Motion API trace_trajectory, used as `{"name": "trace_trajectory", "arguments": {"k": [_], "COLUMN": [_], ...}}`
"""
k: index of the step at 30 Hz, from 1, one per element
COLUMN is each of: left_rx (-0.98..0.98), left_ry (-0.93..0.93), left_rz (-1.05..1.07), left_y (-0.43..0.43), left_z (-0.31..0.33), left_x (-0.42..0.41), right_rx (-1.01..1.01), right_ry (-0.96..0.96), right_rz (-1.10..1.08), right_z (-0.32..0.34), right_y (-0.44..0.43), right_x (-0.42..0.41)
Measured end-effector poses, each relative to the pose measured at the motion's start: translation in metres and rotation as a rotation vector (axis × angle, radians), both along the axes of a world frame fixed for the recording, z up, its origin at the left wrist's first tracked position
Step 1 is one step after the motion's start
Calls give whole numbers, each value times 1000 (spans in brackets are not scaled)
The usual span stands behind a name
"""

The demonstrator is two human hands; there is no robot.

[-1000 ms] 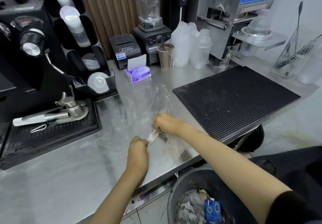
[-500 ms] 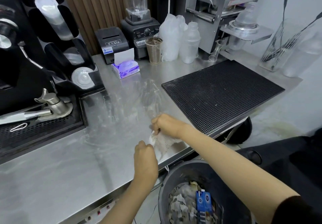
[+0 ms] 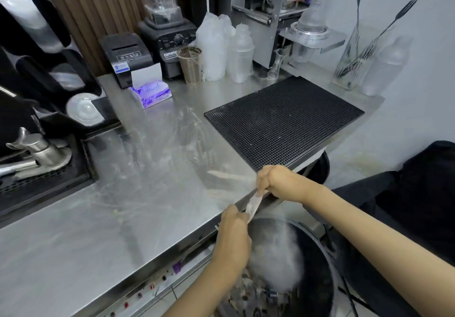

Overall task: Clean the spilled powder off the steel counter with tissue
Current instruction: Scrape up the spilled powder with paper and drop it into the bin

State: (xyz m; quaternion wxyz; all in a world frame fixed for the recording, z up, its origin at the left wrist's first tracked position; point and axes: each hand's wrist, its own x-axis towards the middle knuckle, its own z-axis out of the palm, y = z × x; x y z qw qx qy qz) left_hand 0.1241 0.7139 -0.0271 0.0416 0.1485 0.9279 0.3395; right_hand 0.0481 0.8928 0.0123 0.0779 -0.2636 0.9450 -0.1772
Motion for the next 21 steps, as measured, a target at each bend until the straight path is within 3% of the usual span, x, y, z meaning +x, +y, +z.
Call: {"name": "trace_trajectory", "arguments": {"k": [4,8,13,16,21], "left_rx": [-1,13,-41,47,-42], "left_ry": [61,92,43,-18,83], "left_rz": [55,160,175,238,109], "left_y": [-20,-50,-79,-73,-46], "left_z": [3,19,14,10,11], "left_x": [-22,-70,-119,-115,-70], "right_rx": [-27,-37,118,131,100], "right_ry": [-66,5,1,22,21], "right_rz": [-96,-115,-99,-82,-73], "right_z": [3,7,5,-5,-16], "right_y": [-19,-56,-96,-89,-50], "right_x": [-14,-52,-92,-91,-50]}}
